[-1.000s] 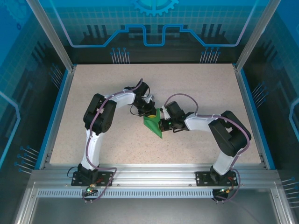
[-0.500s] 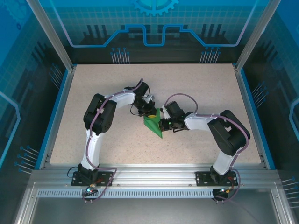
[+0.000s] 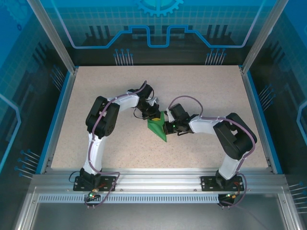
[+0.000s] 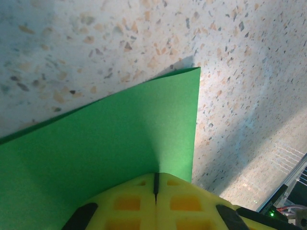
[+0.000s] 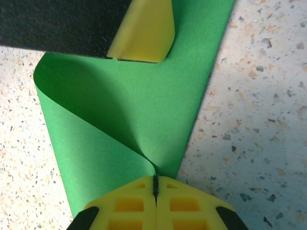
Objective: Fold a paper plane with a square sheet of paper (fold left side to right side)
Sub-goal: Third fold the triangle at the center of the table.
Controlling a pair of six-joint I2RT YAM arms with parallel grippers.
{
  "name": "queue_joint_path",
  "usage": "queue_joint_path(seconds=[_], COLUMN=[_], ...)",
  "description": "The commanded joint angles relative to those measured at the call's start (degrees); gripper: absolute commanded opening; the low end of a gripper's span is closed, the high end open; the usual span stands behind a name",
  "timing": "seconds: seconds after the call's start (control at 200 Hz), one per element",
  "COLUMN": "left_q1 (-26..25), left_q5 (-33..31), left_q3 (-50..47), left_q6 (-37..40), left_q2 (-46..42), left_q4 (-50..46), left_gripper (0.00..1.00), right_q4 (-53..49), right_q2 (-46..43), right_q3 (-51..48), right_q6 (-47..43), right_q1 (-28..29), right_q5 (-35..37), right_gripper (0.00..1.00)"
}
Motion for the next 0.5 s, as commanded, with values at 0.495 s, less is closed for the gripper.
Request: queue_joint_path(seconds=[0.495], left_q1=[-0.92], left_q5=[-2.45], left_q3=[-1.94], left_q6=[1.23], left_q2=[2.67], left_q4=[-2.37], left_gripper=[0.05], right_q4=[-1.57], right_q2=[1.22], right_q3=[3.17], right_q6=[-1.05], right_q1=[-0.97], right_q5=[-0.11], right_gripper=[0.00])
